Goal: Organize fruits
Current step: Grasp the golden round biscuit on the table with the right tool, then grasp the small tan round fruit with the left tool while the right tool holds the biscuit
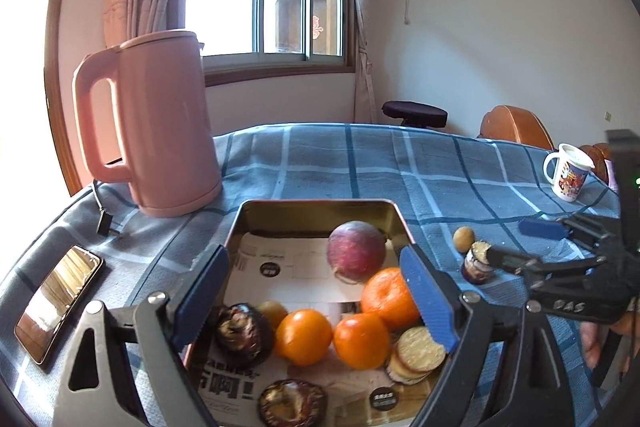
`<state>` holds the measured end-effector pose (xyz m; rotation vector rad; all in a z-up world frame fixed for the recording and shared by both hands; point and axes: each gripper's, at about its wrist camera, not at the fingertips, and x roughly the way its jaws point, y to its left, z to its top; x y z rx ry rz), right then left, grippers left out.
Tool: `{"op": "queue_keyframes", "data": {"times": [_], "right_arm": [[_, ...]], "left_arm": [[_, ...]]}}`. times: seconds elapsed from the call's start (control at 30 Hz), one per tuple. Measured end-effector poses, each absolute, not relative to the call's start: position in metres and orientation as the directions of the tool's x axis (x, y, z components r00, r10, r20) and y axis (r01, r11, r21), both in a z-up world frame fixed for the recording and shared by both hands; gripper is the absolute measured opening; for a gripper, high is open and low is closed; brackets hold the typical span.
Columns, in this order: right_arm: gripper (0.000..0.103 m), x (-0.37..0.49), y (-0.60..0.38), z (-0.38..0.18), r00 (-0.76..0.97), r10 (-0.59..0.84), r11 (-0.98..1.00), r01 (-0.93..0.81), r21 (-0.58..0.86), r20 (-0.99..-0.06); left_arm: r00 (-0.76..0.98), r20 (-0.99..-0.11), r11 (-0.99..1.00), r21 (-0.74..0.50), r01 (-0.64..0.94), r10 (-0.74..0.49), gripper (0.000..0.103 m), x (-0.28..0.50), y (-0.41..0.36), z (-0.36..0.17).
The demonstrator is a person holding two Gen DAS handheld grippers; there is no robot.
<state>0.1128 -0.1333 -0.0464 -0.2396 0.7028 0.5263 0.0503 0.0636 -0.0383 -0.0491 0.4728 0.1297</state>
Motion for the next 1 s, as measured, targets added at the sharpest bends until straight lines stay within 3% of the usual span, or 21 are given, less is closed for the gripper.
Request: {"op": "queue_keyframes", "data": {"times": [0.33,0.37,0.4,0.43,0.8,1.0], "right_arm": [[0.065,0.137,-0.116,-0.070,0.534,0.353,0.831,-0.556,-0.004,-0.768],[0.060,0.140,-0.117,-0.072,0.517,0.362,0.832,-0.555,0.018,-0.776],[0.043,0.142,-0.119,-0.072,0.507,0.377,0.830,-0.556,0.040,-0.775],[0.036,0.143,-0.122,-0.072,0.493,0.393,0.827,-0.559,0.064,-0.776],[0.036,0.147,-0.182,-0.055,0.603,0.355,0.889,-0.453,0.060,-0.714],[0.036,0.156,-0.228,-0.050,0.664,0.287,0.934,-0.354,0.048,-0.691]], "left_arm": [[0.889,-0.447,0.993,-0.013,-0.116,0.098,0.095,0.059,0.050,-0.031],[0.889,-0.448,0.994,-0.012,-0.110,0.093,0.095,0.060,0.047,-0.031],[0.889,-0.449,0.994,-0.012,-0.106,0.089,0.095,0.061,0.045,-0.031],[0.888,-0.452,0.995,-0.012,-0.097,0.081,0.095,0.062,0.041,-0.030],[0.884,-0.466,0.999,0.015,0.031,-0.020,0.095,0.088,-0.032,-0.023],[0.829,-0.555,0.995,0.014,0.094,-0.070,0.093,0.126,-0.073,-0.037]]}}
